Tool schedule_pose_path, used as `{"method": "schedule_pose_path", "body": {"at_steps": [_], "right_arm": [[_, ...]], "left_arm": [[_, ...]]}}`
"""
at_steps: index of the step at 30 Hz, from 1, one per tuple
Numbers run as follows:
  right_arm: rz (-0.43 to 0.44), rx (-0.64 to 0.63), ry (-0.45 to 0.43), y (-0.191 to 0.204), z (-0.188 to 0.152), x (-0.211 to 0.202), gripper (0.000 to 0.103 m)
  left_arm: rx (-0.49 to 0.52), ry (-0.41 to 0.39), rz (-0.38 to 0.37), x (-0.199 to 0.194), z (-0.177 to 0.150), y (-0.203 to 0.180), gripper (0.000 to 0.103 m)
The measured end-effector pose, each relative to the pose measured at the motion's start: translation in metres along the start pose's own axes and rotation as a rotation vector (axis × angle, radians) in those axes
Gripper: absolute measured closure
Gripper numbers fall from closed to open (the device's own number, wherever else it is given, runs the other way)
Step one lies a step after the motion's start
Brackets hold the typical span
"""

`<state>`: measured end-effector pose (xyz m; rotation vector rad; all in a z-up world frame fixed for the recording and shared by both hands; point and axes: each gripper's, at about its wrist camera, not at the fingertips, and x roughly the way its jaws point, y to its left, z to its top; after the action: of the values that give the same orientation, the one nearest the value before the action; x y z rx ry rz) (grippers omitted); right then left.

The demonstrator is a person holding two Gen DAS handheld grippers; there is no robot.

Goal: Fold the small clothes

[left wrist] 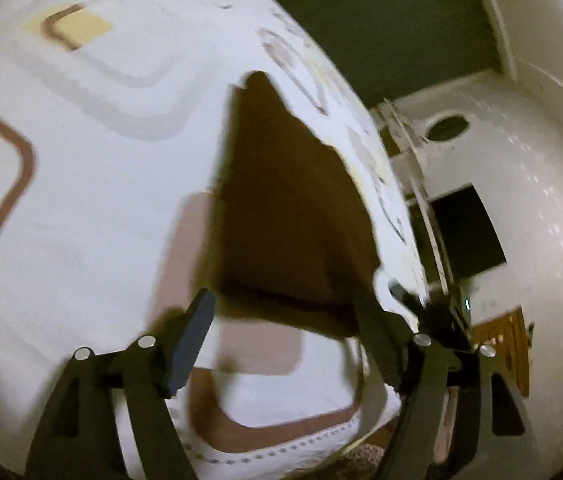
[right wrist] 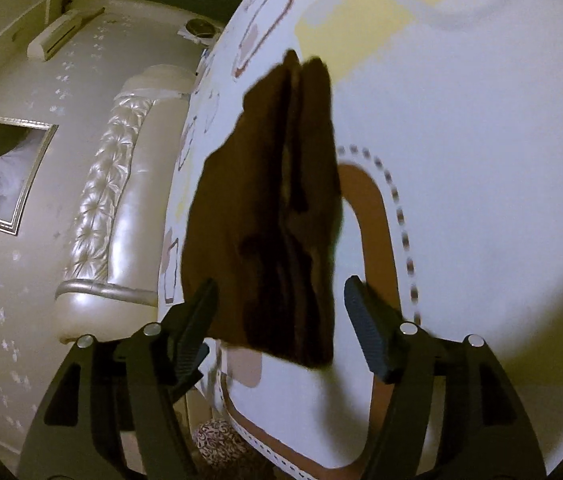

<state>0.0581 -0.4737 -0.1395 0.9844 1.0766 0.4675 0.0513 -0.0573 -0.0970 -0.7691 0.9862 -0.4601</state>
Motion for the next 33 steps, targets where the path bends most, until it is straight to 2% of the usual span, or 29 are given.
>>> {"method": "schedule_pose_path", "body": {"at_steps": [4, 6, 7, 8, 10, 12, 15, 23, 26, 27, 28, 29, 30, 33], "right_arm": [[0.024, 0.028, -0.015, 0.001, -0.010, 0.005, 0.037], [-0.030, 0.005, -0.039, 0.008, -0.014, 0.003, 0.037], [-0.073, -0.033, -0.084, 0.015, -0.016, -0.004, 0.037], [-0.064, -0.044, -0.100, 0.018, -0.019, -0.009, 0.037], [0.013, -0.002, -0.087, 0.019, -0.025, -0.014, 0.038], [0.042, 0.010, -0.064, 0.022, -0.030, -0.014, 0.041], [0.033, -0.024, -0.041, 0.031, -0.036, -0.007, 0.043], [0.015, 0.014, -0.039, 0.025, -0.040, 0.015, 0.044], [0.036, 0.039, -0.057, 0.020, -0.035, 0.025, 0.050], [0.040, 0.047, -0.061, 0.018, -0.034, 0.028, 0.060], [0.040, 0.047, -0.061, 0.018, -0.033, 0.031, 0.074], [0.033, 0.043, -0.058, 0.019, -0.033, 0.033, 0.081], [0.029, 0.036, -0.055, 0.021, -0.034, 0.034, 0.092], [0.038, 0.004, -0.072, 0.031, -0.039, 0.028, 0.097]], "left_arm": [[-0.043, 0.030, -0.021, 0.013, 0.005, 0.009, 0.031], [-0.034, 0.030, -0.016, 0.014, 0.005, 0.005, 0.031], [-0.029, 0.023, -0.027, 0.011, 0.003, 0.005, 0.030], [-0.024, 0.028, -0.043, 0.009, 0.001, 0.004, 0.029], [-0.010, 0.034, -0.046, 0.006, 0.001, 0.005, 0.027], [0.003, 0.029, -0.028, 0.007, 0.001, 0.006, 0.027], [-0.009, 0.036, -0.034, 0.011, 0.002, 0.010, 0.027], [0.019, 0.043, -0.004, 0.017, 0.007, 0.011, 0.027], [0.035, 0.045, 0.020, 0.021, 0.010, 0.007, 0.026], [0.039, 0.046, 0.026, 0.021, 0.009, 0.006, 0.026], [0.043, 0.047, 0.033, 0.021, 0.010, 0.005, 0.026], [0.045, 0.049, 0.036, 0.021, 0.010, 0.003, 0.026], [0.045, 0.049, 0.037, 0.021, 0.011, 0.003, 0.026], [0.056, 0.040, 0.038, 0.015, 0.011, 0.004, 0.026]]}}
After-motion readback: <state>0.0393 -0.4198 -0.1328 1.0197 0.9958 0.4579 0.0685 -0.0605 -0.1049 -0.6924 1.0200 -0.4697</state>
